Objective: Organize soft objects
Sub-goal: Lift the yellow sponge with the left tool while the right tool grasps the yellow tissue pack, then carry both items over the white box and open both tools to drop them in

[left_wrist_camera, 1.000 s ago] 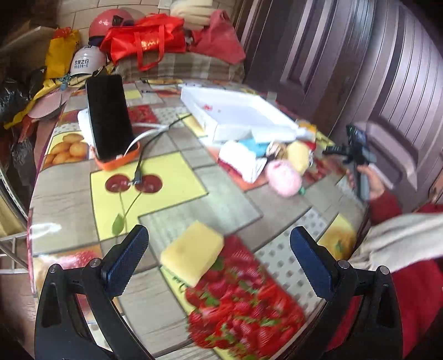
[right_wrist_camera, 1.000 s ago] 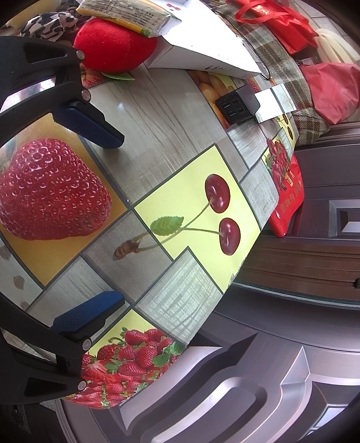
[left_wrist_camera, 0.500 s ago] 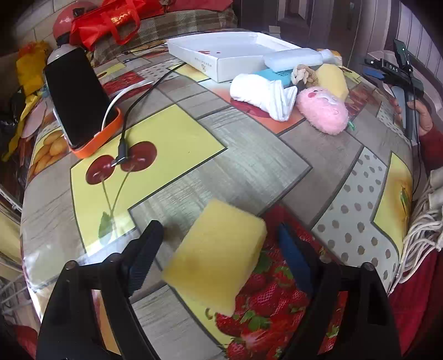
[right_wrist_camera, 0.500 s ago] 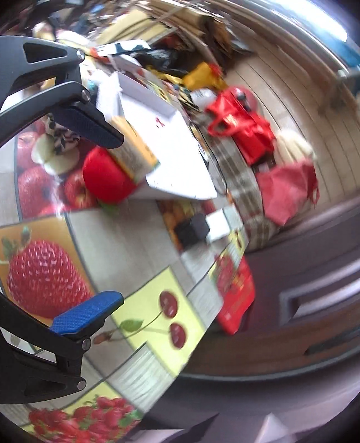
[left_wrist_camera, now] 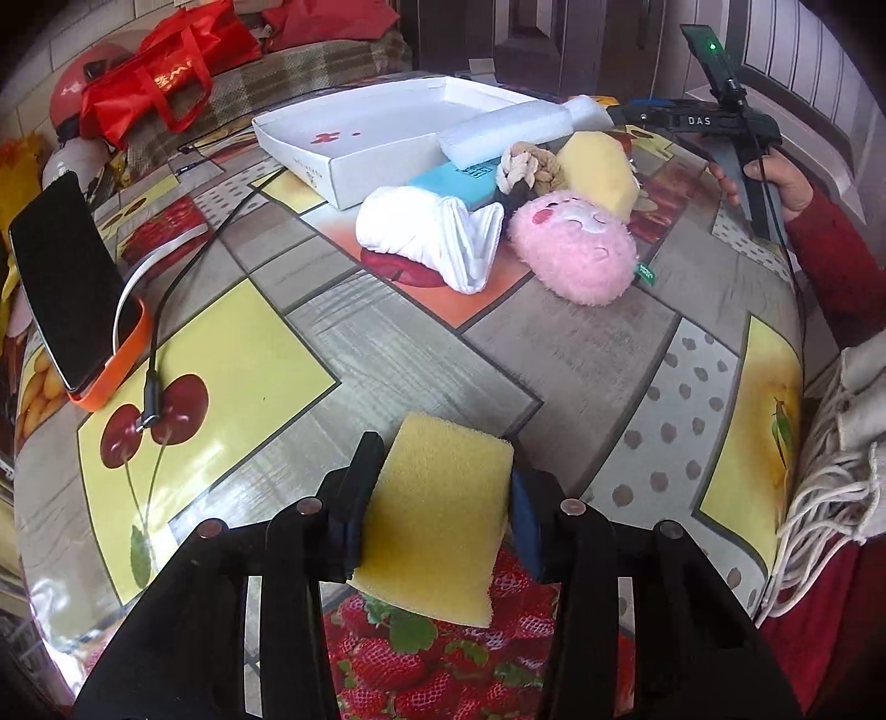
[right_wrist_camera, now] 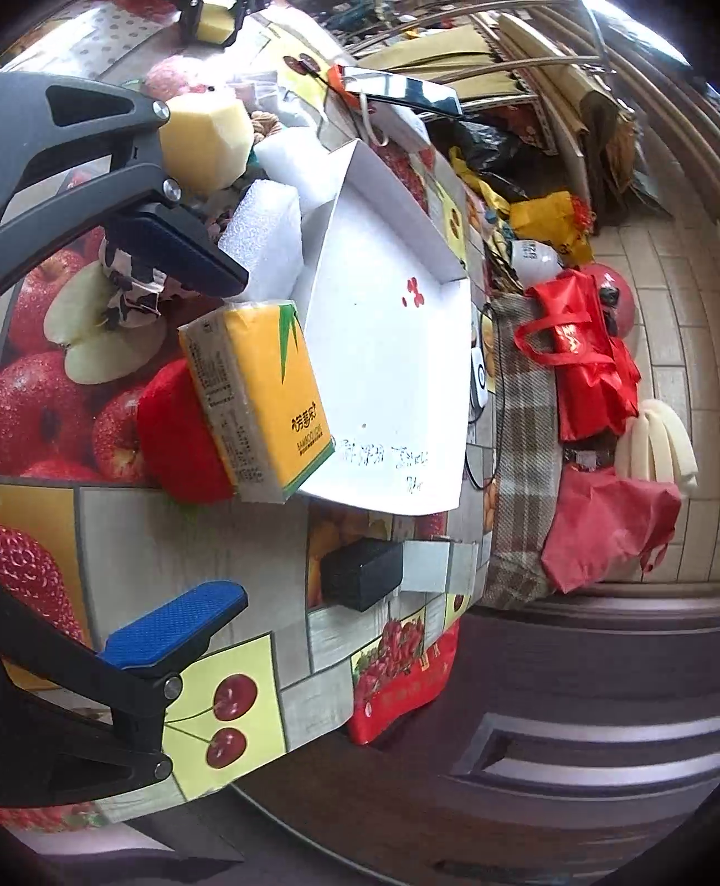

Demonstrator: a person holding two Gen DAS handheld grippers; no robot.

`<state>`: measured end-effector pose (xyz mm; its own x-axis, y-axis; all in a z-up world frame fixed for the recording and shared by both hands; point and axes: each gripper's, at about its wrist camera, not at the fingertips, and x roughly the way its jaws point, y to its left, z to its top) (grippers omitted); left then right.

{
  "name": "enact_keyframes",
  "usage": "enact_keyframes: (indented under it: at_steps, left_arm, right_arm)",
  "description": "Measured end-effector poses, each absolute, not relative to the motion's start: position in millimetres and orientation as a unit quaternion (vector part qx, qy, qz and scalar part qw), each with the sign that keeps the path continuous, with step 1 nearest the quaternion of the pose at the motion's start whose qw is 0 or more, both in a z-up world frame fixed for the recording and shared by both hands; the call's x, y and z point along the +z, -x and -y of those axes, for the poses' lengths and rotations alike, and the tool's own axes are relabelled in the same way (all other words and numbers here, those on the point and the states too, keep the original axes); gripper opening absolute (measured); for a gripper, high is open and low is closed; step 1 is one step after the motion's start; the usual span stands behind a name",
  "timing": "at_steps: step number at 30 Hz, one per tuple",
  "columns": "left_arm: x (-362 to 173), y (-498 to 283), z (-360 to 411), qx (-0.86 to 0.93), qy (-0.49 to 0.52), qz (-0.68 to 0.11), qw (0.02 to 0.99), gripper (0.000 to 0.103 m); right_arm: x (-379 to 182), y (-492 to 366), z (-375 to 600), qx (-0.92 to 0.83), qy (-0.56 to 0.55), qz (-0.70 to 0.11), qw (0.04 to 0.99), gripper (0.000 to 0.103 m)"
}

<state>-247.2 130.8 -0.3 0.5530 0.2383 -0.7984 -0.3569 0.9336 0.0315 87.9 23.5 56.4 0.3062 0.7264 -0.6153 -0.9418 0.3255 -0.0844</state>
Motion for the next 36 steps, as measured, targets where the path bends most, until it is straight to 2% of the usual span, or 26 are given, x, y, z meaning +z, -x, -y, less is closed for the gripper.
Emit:
enact_keyframes:
  at_steps: [5,8,14,20,23,27,36]
  left_arm:
    - [-1,243,-127,0.166,0.07,-0.439,0.88,0.042]
    - [-2,241,-124,0.168,0.072,-0.436,0.881,0.042]
    - [6,244,-127,0.192,0.086,-0.416,0.885,0.04]
    - [36,279,-166,0.342,0.161,-0.247,0.892,0.04]
    - [41,275,-175,0.38,0.172,-0.205,0.885,0.04]
    - [50,256,-176,0.422,0.16,-0.162,0.878,0.04]
    - [57,201,-194,0.443,0.115,-0.137,0.878,0.04]
  right_arm:
    - [51,-89,-38,0.542,0.237,-0.248,0.767,0.101]
    - [47,-89,-40,0.546,0.244,-0.261,0.758,0.072]
    - [67,-96,-1,0.53,0.15,-0.239,0.8,0.072]
    - [74,-97,50,0.449,0.058,-0.186,0.872,0.072]
    - [80,-95,62,0.425,0.026,-0.164,0.89,0.072]
    - [80,-82,54,0.425,0.026,-0.155,0.892,0.072]
    - [73,-75,15,0.435,0.038,-0.148,0.887,0.072]
